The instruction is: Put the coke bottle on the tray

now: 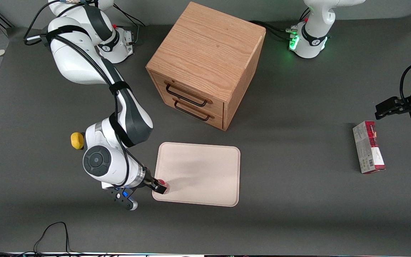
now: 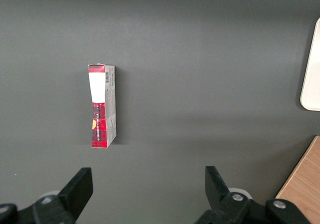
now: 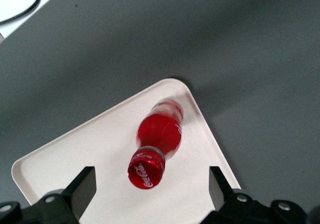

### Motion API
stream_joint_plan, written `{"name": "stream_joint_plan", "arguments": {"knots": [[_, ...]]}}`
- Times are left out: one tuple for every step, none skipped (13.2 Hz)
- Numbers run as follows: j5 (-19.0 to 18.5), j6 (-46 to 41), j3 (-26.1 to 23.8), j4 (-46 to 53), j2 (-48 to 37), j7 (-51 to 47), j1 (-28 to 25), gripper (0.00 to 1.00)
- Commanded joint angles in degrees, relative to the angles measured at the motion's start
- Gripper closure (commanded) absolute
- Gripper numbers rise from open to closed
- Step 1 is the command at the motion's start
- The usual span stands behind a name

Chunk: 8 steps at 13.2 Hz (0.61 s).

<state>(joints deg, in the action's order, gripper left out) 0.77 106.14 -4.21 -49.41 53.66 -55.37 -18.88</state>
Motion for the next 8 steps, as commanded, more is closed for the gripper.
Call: {"name": "stream_joint_plan", "arguments": {"knots": [[-1.65,-5.22,0.17,1.07,-2.84,-0.62,-0.28,0.00],[-1.21,-6.29,0.17,-0.15,-5.04,-0.53,-0.11,0.00],[-1.12,-7.43,0.17,-4.43,-8.89,1.56,0.24,0.00],[-0.95,-7.61,0.26,-10.39,-13.89,6.62,1.03,0.00],[-0.34,-7.53,0.26,-18.19,-19.77,10.68,2.69,0.00],[0.28,-7.44,0.35,-25.23,-25.66,15.68,4.19,0.00],[0.98,-7.79,0.69,-31.13,-31.11,21.56,5.42,0.00],[1.16,-9.18,0.79,-37.19,-36.91,27.71,7.17,0.00]]}}
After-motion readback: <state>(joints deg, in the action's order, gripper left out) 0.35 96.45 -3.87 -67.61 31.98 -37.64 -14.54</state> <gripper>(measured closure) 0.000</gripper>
